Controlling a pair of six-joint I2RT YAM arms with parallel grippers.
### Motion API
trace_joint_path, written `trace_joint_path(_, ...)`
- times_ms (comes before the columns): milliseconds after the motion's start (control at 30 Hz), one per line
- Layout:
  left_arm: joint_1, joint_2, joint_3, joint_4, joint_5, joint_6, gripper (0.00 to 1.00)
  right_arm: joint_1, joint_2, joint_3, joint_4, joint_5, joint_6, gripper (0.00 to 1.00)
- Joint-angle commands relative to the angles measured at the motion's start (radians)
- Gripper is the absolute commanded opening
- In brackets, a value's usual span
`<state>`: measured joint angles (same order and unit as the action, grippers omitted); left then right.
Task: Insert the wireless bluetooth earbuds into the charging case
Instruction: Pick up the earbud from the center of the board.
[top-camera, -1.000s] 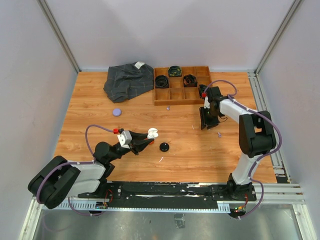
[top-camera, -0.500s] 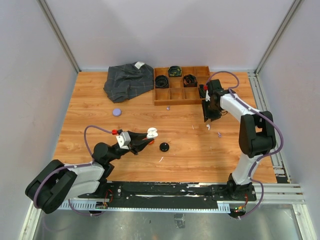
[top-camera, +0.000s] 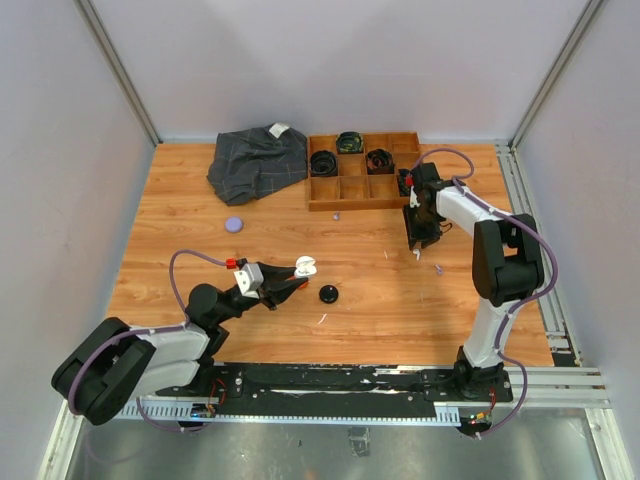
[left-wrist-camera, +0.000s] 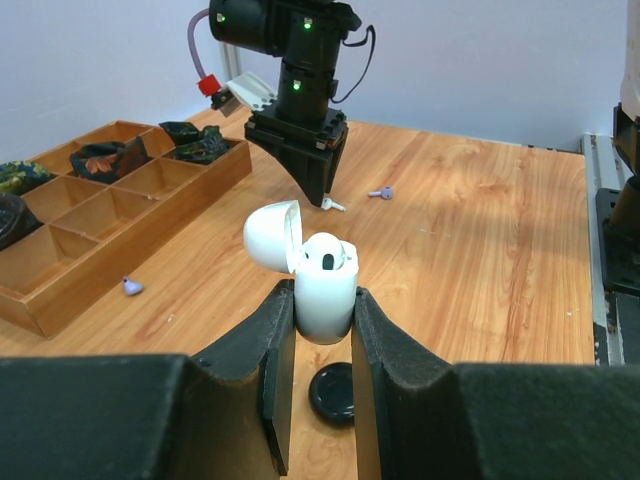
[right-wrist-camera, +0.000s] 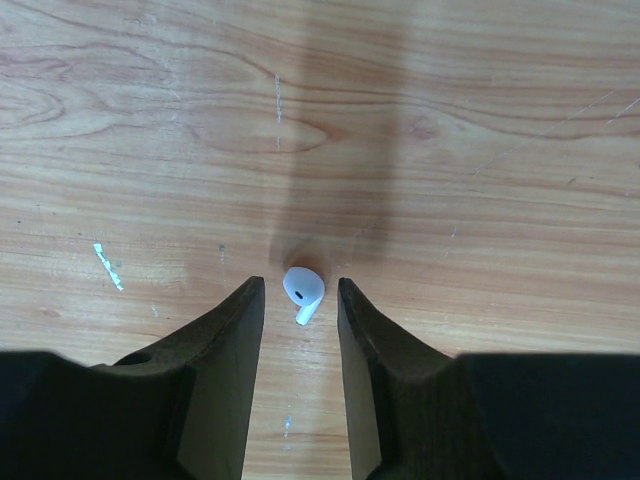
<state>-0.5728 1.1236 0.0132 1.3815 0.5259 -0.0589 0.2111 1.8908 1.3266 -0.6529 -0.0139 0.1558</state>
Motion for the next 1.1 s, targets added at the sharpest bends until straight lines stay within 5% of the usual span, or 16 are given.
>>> trace_joint_path(0,-0.006,0.006,0.024,0.013,0.011,0.012,0.00,-0.019,0.018,-0.007,-0.025,0.014,-0.010,0.36)
trace_joint_path(567,-0.006,0.025,0.022,0.047,0.020,-0.004,0.00,-0.018,0.039,-0.058,0.002,0.004,-0.002,0.26)
trace_joint_path(1067,-0.006,-0.025,-0.011,0.132,-0.012,-0.023,0.00,0.109,-0.270,-0.152,0.135,-0.048,0.007,0.18)
